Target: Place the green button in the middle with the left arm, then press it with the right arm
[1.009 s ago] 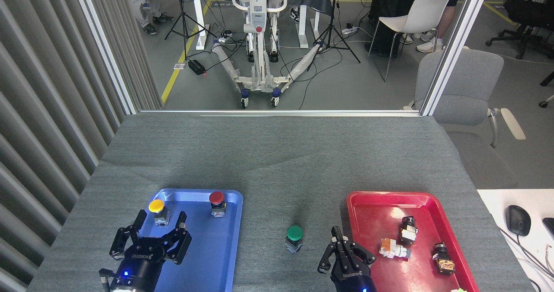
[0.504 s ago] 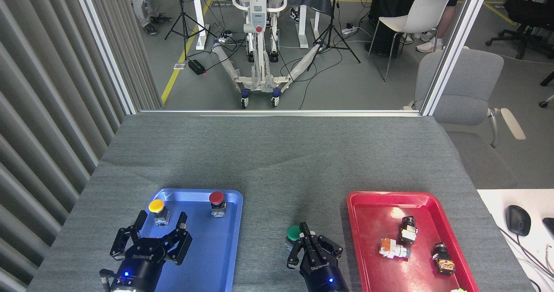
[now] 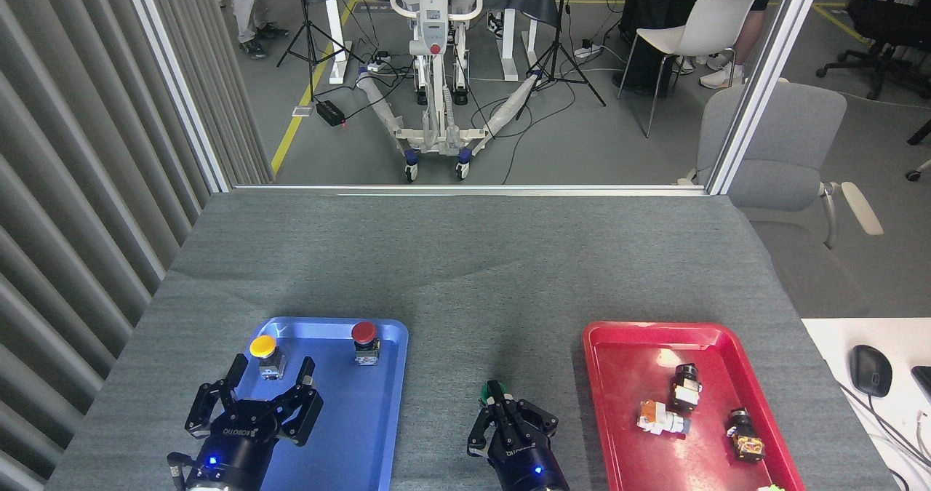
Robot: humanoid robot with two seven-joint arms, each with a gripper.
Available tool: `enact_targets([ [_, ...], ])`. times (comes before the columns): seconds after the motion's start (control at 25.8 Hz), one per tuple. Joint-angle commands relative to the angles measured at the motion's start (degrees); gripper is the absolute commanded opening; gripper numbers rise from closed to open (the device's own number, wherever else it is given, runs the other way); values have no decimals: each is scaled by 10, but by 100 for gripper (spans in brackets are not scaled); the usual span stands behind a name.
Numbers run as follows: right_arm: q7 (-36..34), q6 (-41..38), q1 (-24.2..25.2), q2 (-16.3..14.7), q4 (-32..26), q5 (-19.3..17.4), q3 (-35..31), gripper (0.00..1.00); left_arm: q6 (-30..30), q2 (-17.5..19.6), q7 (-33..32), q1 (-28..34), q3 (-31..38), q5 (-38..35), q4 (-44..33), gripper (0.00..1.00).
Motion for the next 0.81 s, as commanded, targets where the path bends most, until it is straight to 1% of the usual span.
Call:
enact_targets([
  [0.0, 3, -1, 0, -1, 9, -1, 1, 2, 0, 0, -4, -1, 0, 0, 1, 100],
  [0.16, 12, 0, 0, -3, 9, -2, 0, 2, 0, 0, -4, -3, 0, -1, 2, 100],
  [0.27, 10, 6, 0, -4, -3, -2, 0, 3, 0, 0, -5, -3, 0, -1, 2, 100],
  [0.5, 8, 20, 6, -10, -65, -3, 0, 8, 0, 0, -4, -3, 0, -1, 6, 100],
  [0.62, 7, 19, 14, -22, -84, -3, -3, 9, 0, 0, -5, -4, 0, -1, 6, 100],
  [0.78, 6, 19, 37, -41, -113, -3, -14, 14, 0, 0, -5, -3, 0, -1, 6, 100],
])
